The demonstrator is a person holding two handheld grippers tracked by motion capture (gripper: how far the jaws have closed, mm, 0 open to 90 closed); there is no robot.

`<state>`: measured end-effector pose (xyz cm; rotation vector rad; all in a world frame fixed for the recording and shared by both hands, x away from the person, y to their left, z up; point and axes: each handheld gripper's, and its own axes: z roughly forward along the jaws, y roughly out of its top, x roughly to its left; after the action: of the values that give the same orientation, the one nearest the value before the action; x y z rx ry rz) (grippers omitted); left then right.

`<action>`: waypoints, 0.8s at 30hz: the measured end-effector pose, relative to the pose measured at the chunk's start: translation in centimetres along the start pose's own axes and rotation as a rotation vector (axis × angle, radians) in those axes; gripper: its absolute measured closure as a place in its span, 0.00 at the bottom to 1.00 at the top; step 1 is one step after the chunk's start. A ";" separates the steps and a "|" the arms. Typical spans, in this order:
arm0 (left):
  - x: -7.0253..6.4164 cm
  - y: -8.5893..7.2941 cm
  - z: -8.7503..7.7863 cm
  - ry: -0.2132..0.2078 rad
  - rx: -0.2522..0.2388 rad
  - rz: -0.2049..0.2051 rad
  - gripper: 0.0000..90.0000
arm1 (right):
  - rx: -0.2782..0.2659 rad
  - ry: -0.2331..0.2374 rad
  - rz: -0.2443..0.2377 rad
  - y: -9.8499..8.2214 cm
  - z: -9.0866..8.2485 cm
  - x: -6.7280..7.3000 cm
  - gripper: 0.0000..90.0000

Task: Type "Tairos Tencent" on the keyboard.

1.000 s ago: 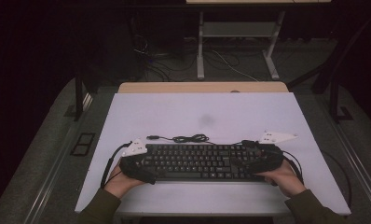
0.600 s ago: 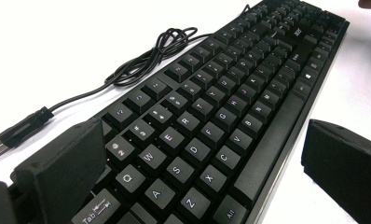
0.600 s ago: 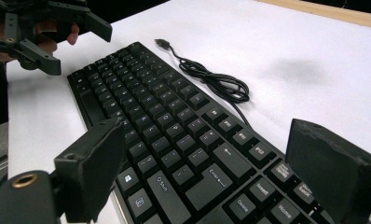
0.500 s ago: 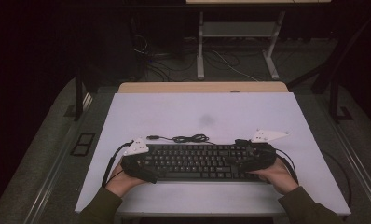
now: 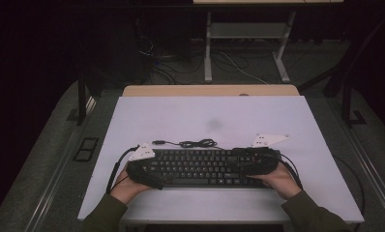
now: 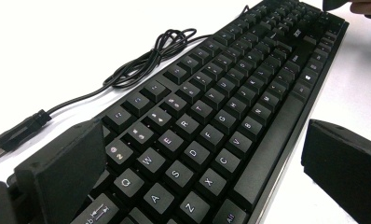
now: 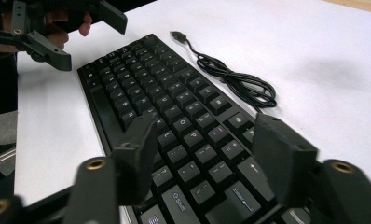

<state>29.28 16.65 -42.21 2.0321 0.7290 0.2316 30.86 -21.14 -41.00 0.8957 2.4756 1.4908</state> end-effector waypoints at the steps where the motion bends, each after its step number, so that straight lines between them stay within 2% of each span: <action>1: 0.0 0.0 0.0 -0.001 0.000 0.002 0.00 | 0.000 0.005 -0.002 0.1 0.1 0.0 0.48; 12: 0.0 0.0 0.1 -0.003 0.000 0.002 0.00 | 0.032 0.045 -0.014 0.4 1.4 0.5 0.65; 13: 0.0 0.0 0.1 -0.003 0.000 0.002 0.00 | 0.050 0.061 -0.016 0.3 1.5 0.4 0.72; 15: 0.0 0.0 0.1 -0.003 0.000 0.001 0.00 | 0.060 0.068 -0.013 0.3 1.6 0.4 0.74; 16: 0.1 0.0 0.1 -0.003 0.001 0.001 0.00 | 0.075 0.071 -0.022 0.2 1.7 0.4 0.81; 17: 0.0 0.0 0.1 -0.002 0.001 0.001 0.00 | 0.075 0.071 -0.022 0.2 1.7 0.4 0.81; 19: 0.1 0.1 0.2 -0.003 0.001 0.004 0.00 | 0.094 0.081 -0.032 0.1 1.8 0.4 0.89; 24: 0.0 0.1 0.2 -0.003 0.001 0.004 0.00 | 0.115 0.086 -0.038 -0.1 1.9 0.5 0.98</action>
<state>29.42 16.54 -42.25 2.0346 0.7232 0.2303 31.15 -19.48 -41.97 0.8127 2.6477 1.4170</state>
